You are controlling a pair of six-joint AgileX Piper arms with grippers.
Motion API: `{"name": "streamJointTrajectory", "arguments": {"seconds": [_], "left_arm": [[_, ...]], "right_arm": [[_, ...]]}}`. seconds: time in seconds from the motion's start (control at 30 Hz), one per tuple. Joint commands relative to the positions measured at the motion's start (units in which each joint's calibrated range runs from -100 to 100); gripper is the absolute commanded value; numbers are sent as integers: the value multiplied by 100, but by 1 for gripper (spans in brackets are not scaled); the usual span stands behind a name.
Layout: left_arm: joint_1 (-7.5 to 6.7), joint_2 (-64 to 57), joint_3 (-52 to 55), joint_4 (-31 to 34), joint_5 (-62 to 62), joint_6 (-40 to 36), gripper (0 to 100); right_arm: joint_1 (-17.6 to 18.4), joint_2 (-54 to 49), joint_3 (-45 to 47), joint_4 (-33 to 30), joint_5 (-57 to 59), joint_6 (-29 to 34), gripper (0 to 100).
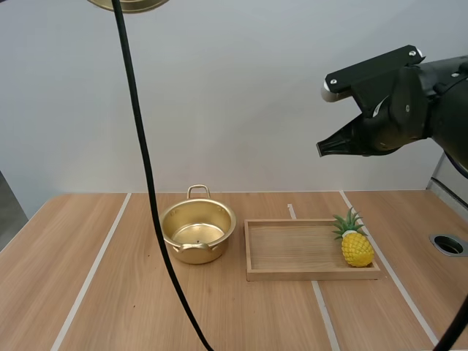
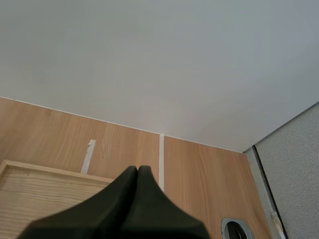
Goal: Open the pot, put the pineapple inside, and close it
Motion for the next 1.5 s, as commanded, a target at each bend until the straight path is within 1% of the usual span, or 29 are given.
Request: {"name": "streamJointTrajectory", "arguments": {"seconds": [0.0,0.1,0.2,0.43,0.6,0.8,1.1,1.47], "left_arm": [[-7,-45,-19,33,-186,-57,0],[-7,-45,-19,33,-186,-57,0],[-7,-45,-19,33,-186,-57,0],[-7,-45,-19,33,-186,-57,0],[-7,-45,-19,33,-186,-57,0],[-7,-45,-19,33,-186,-57,0],[-7,-45,-19,33,-186,-57,0],[-7,-45,-19,33,-186,-57,0]], "right_arm": [[-19,84,-43,-280,-112,229,0],[-46,174,-43,-301,-112,229,0],[-140,317,-43,-301,-112,378,0],[-323,1011,-43,-301,-94,458,0],[-366,1461,-43,-301,29,458,0],[-431,2008,32,-301,740,291,0],[-466,2143,46,-301,1045,215,0],[-481,2609,352,-265,835,189,0]]}}
